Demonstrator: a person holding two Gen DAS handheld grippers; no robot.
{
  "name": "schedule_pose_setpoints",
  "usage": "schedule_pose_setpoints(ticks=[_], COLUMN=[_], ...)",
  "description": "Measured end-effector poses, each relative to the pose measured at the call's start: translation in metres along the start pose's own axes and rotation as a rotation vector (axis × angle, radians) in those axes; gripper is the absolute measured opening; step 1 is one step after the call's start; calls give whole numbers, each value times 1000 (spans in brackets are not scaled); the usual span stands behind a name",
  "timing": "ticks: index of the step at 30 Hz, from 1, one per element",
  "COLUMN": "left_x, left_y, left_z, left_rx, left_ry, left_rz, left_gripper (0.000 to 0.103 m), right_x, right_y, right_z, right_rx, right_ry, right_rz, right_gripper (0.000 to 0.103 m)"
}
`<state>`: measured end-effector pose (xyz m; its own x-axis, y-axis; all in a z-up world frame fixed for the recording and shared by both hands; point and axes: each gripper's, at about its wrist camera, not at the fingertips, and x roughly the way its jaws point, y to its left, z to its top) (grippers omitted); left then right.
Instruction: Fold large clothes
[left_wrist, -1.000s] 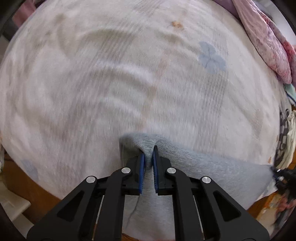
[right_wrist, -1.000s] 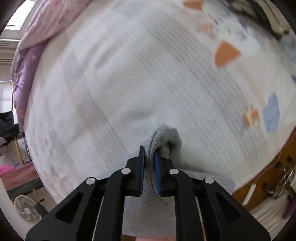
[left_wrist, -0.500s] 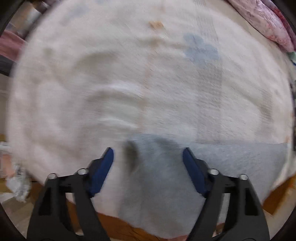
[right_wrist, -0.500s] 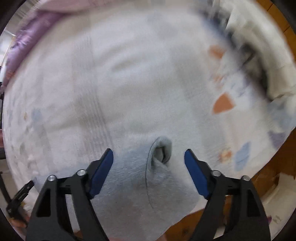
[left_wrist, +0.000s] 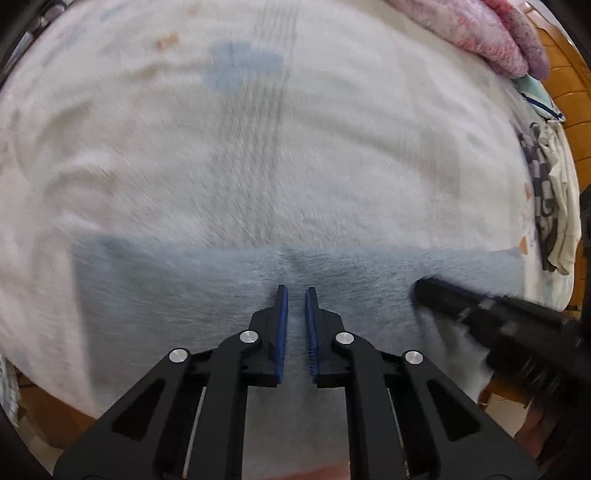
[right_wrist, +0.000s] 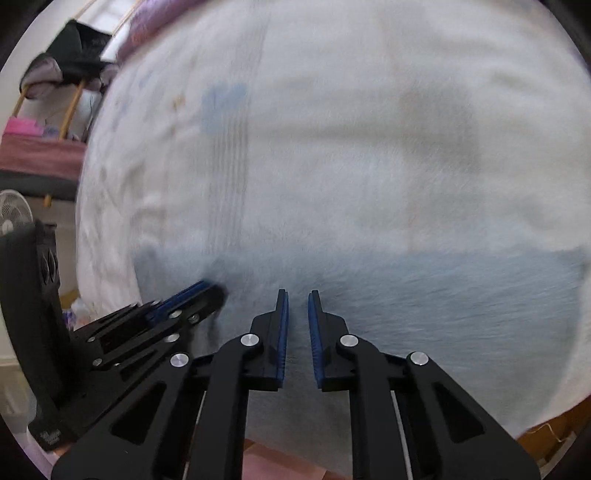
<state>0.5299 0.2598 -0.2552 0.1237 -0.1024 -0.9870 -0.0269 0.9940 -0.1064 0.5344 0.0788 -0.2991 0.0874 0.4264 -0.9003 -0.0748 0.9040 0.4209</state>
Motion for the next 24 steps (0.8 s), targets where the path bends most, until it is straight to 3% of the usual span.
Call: schedule_pose_setpoints(ticks=[1, 5, 7, 8, 11, 12, 14, 15, 17, 19, 21, 24], left_x=[10, 9, 0, -4, -11, -12, -1, 4, 4, -9, -31, -40], left_y=[0, 1, 4, 8, 28, 34, 64, 85, 122, 139, 127, 70], left_z=[1, 2, -2, -6, -20, -23, -39, -48, -68, -79, -82, -74], left_rx=[30, 213, 266, 295, 301, 293, 261, 217, 99, 1, -63, -18], left_ry=[29, 33, 11, -11, -15, -9, 58, 109, 180, 176, 99, 26], left_rz=[27, 44, 68, 146, 146, 175, 389, 420, 413, 398, 298, 104], left_gripper=[0, 2, 2, 2, 2, 2, 2, 1, 0, 0, 0, 1], right_x=[10, -4, -25, -32, -37, -38, -44, -49, -64, -77, -85, -69], right_y=[-3, -30, -51, -62, -99, -113, -135, -143, -147, -127, -101, -50], right_z=[-4, -16, -20, -24, -46, -54, -68, -75, -86, -91, -93, -89], right_rx=[-17, -54, -59, -50, -36, -15, 50, 93, 170, 157, 127, 74], right_ry=[29, 39, 30, 27, 45, 63, 76, 73, 58, 14, -33, -41], right_rz=[-41, -35, -66, -60, -169, -202, -237, -238, -270, -272, -206, -51], right_gripper=[1, 0, 0, 0, 0, 0, 0, 0, 0, 2, 2, 2])
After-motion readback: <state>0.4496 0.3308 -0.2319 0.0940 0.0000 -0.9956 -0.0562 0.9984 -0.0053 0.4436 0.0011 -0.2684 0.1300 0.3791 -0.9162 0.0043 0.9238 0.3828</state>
